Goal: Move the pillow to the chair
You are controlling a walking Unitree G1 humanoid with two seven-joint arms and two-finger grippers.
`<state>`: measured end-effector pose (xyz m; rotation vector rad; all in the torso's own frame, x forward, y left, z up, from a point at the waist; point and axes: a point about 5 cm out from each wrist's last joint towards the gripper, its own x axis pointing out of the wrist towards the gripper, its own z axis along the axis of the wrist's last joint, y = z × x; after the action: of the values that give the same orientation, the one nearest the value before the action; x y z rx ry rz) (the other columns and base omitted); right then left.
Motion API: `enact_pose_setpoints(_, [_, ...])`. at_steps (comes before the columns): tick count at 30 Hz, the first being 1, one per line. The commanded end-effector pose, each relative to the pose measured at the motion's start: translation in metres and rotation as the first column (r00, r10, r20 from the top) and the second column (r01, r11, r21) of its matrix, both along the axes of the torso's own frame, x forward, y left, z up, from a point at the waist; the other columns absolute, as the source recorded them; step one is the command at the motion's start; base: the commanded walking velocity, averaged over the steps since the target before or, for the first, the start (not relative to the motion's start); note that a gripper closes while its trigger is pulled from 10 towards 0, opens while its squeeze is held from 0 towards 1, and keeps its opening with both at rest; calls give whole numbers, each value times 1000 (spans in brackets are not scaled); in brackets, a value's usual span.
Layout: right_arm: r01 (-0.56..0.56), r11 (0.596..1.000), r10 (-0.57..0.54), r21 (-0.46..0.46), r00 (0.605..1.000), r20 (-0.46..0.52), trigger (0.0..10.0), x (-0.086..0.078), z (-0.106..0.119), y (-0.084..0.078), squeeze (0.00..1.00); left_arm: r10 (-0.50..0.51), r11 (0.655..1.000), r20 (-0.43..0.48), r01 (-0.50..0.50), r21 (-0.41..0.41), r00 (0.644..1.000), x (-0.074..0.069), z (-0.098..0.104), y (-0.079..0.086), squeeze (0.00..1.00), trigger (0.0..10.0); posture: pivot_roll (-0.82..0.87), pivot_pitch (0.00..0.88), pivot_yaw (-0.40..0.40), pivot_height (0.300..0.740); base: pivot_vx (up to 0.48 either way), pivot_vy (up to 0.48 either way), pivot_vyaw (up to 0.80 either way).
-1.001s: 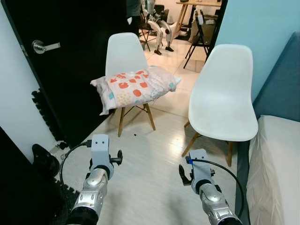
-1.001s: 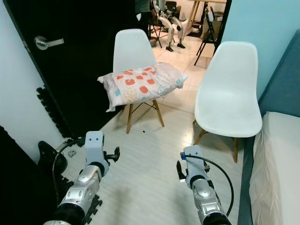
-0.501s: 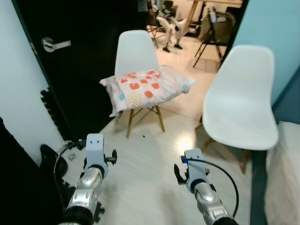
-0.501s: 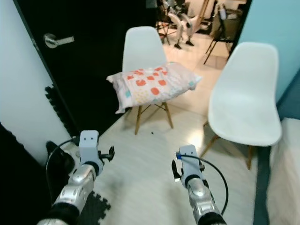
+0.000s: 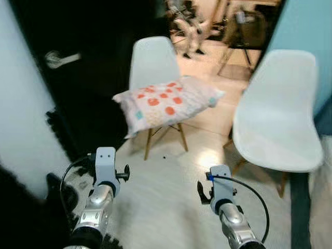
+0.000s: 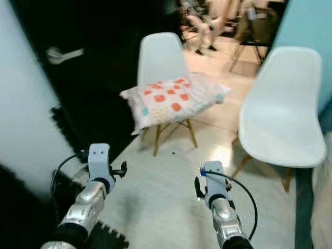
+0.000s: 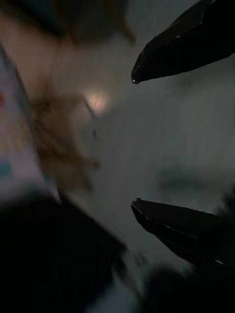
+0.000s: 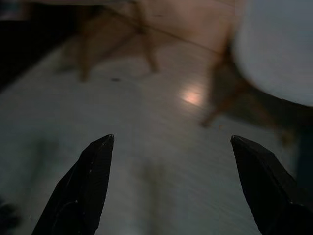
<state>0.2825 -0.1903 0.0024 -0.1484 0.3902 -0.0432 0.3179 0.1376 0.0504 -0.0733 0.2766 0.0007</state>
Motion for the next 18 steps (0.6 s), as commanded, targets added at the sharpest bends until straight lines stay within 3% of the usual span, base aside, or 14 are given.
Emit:
enact_pose_setpoints(1, [11,1000,-11,18,1000,3,10000,1,1,3,0,5,1000,-19,-5,20,1000,-1,-4,5,0,10000,-37,36,35,740,262,0,-800])
enact_pose_setpoints(9, [21,999,-21,25,1000,5,10000,1,1,2,0,0,1000,-20,1,18,1000,-2,-4,4,0,10000,-36,41,35,740,265,0,-800])
enact_pose_setpoints(12, [11,1000,-11,-13,1000,-9,10000,1,-1,3,0,0,1000,-22,1,18,1000,-2,-4,4,0,10000,-36,41,35,740,264,0,0])
enact_pose_setpoints(18, [27,1000,-27,0,999,-25,10000,-1,-4,4,0,2,1000,-27,-2,22,1000,-4,-6,6,0,10000,-26,44,35,740,263,0,0])
